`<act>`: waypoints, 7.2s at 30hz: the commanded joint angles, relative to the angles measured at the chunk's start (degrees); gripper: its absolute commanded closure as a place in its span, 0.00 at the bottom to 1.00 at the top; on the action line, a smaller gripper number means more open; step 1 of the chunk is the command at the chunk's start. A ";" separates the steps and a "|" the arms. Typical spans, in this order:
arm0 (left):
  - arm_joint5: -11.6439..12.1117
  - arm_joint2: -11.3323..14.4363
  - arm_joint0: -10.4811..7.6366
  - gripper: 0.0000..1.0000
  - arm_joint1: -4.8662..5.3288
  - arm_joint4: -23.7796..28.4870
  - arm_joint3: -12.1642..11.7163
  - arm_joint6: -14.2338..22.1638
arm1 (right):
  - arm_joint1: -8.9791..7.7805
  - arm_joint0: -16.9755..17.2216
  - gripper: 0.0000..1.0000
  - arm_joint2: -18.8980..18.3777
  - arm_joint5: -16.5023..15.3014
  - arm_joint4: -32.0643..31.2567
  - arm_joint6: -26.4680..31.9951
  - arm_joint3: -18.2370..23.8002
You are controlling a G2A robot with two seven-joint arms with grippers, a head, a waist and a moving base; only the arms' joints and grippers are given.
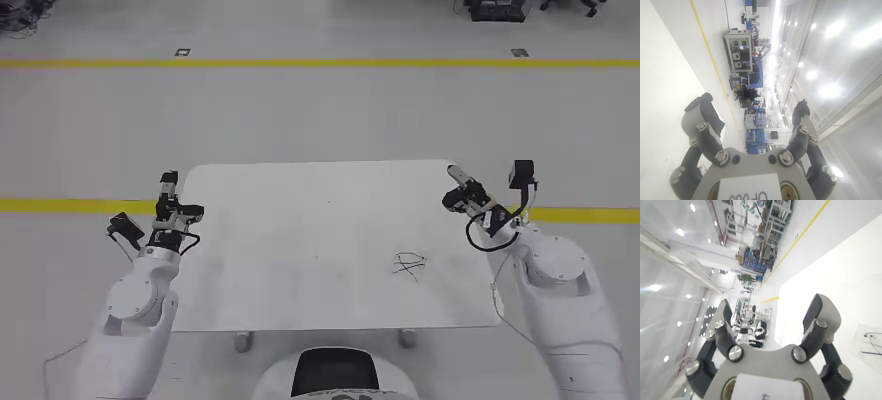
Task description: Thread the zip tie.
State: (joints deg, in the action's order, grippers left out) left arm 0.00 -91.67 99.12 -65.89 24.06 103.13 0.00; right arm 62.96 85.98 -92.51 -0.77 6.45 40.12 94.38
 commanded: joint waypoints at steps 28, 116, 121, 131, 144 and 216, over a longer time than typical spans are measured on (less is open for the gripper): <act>0.00 0.00 0.00 0.00 0.00 0.00 0.00 0.00 | -2.58 -15.59 0.00 8.50 -8.54 -20.67 29.79 -12.01; 0.00 0.00 0.00 0.00 0.00 0.00 0.00 0.00 | -0.74 -31.48 0.00 41.19 -18.71 -35.03 36.34 -29.09; 0.00 0.00 0.00 0.00 0.00 0.00 0.00 0.00 | -0.74 -31.48 0.00 41.19 -18.71 -35.03 36.34 -29.09; 0.00 0.00 0.00 0.00 0.00 0.00 0.00 0.00 | -0.82 -31.67 0.00 41.28 -18.05 -36.71 36.01 -29.16; 0.00 0.00 0.00 0.00 0.00 0.00 0.00 0.00 | -0.42 -30.89 0.00 45.12 -9.90 -48.37 32.73 -26.26; 0.00 0.00 0.00 0.00 0.00 0.00 0.00 0.00 | 5.11 -34.95 0.87 53.07 -13.99 -50.22 21.82 -45.04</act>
State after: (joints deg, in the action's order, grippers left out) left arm 0.00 -91.67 99.12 -65.89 24.06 103.13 0.00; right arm 68.00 51.11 -39.55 -14.79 -43.66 61.94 49.49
